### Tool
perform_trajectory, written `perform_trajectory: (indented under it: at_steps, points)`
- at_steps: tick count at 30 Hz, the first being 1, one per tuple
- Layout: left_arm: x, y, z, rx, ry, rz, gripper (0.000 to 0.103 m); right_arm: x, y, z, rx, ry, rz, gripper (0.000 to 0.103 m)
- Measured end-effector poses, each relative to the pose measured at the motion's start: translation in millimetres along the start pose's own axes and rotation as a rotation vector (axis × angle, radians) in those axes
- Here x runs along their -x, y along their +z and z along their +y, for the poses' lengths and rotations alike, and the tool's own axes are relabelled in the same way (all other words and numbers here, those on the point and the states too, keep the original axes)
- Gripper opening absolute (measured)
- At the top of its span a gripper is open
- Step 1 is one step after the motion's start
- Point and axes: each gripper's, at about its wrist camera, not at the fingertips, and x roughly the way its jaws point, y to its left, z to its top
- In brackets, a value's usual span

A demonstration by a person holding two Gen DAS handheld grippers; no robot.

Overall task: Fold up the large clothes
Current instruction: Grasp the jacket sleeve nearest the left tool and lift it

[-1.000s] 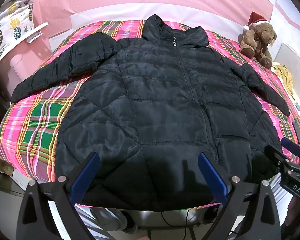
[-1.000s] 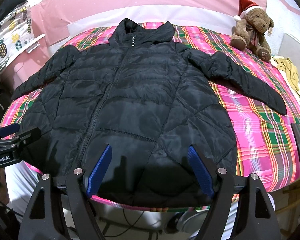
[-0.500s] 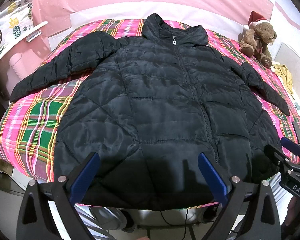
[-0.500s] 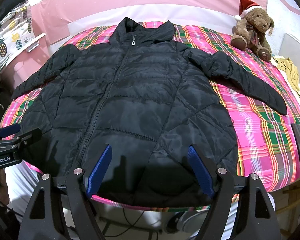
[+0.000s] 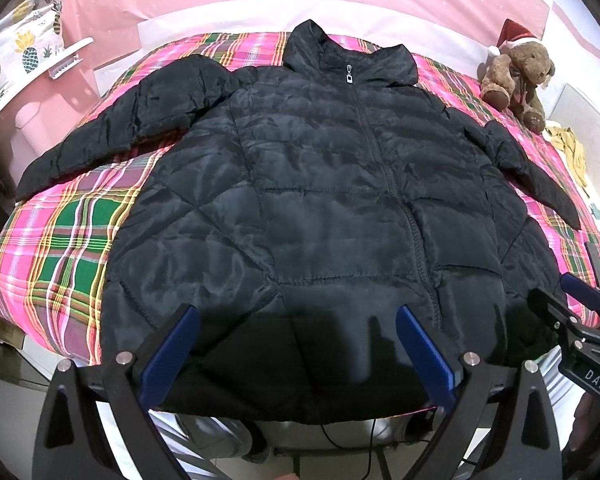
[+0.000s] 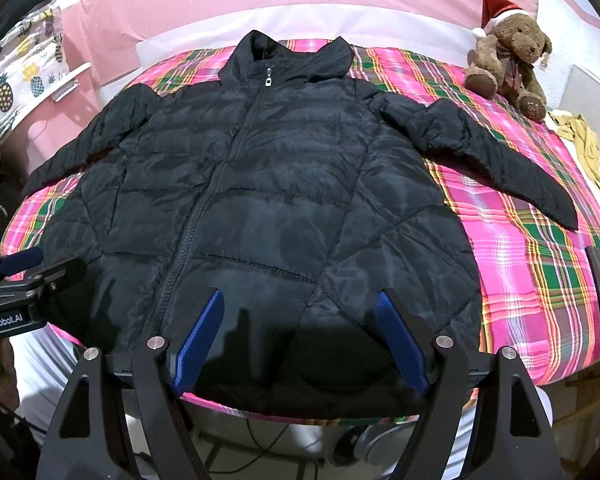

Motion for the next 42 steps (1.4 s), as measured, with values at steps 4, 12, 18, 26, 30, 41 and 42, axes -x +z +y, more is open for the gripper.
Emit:
perform_trajectory:
  at_steps: [4,12,18,26,30,41,42]
  points:
    - [-1.6,1.5,0.1,-0.002,0.001,0.001,0.1,-1.2,3.2,-1.3,-0.001,0.001,0.008,0.078]
    - [-9.8,5.9,1.5,-0.002,-0.002,0.012,0.1,-8.9,10.1,-1.4,0.002,0.003,0.021,0.078]
    - [-21.1,16.8,15.7,0.035,-0.006,0.009,0.1,-20.6,24.6,1.3,0.022,0.002,0.018,0.078]
    - [-42.8,45.4,69.8,0.157,0.0,-0.022,0.1,-48.0,66.5,23.3,0.106,0.034,-0.018,0.078]
    - [-52.1,65.1,113.8,0.235,0.054,-0.077,0.1,-65.9,95.5,38.3,0.147,0.065,-0.045,0.078]
    - [-95.3,101.0,240.4,0.463,0.195,-0.123,0.088,-113.8,145.1,66.8,0.228,0.077,-0.045,0.078]
    - [-98.1,102.2,252.4,0.492,0.177,-0.13,0.088,-117.7,147.5,67.4,0.23,0.079,-0.042,0.078]
